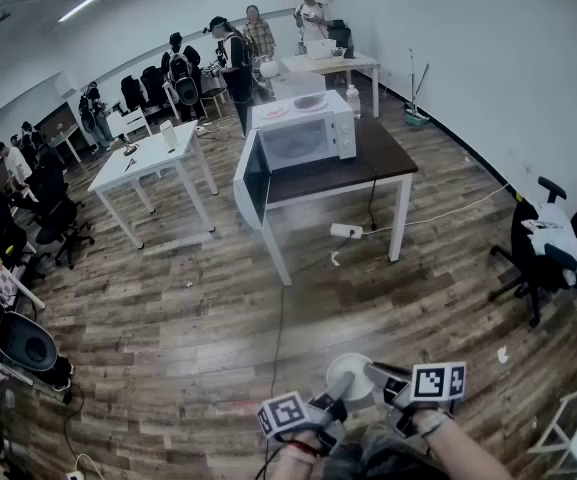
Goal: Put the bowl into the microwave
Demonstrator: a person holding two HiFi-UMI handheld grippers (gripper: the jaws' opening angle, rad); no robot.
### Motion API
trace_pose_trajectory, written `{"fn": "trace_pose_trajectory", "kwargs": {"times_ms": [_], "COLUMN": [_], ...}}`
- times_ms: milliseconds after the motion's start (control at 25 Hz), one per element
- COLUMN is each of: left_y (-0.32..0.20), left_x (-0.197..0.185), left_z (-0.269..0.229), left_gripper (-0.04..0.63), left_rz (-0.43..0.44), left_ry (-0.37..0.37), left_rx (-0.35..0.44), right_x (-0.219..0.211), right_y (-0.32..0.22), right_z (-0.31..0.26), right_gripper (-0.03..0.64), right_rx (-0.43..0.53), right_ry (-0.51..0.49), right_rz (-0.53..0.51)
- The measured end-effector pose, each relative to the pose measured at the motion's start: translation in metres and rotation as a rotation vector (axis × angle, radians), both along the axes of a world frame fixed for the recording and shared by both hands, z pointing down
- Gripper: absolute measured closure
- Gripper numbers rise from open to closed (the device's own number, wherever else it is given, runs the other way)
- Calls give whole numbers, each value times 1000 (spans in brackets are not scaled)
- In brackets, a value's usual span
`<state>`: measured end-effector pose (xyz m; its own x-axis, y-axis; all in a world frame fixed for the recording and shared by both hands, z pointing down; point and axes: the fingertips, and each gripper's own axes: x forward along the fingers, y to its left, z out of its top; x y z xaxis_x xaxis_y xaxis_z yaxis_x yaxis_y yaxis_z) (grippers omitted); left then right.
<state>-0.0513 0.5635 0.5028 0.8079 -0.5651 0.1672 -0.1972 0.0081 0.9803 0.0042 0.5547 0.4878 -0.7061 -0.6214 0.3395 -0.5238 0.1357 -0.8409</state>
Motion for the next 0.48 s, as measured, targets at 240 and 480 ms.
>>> {"fn": "trace_pose_trajectory", "kwargs": {"times_ms": [240, 480], "left_y": [-11, -34], "left_x": [4, 11], "left_z": [8, 11], "left_gripper": [408, 408], "left_rz": [0, -4], "left_ry": [1, 4], "left_rx": [-11, -19], "right_x": [4, 10], "right_y": [-12, -35], "right_z": [8, 13], "right_gripper": [522, 523], "right_rx": [1, -15], "right_ry": [0, -10], "right_rz": [-2, 0]}}
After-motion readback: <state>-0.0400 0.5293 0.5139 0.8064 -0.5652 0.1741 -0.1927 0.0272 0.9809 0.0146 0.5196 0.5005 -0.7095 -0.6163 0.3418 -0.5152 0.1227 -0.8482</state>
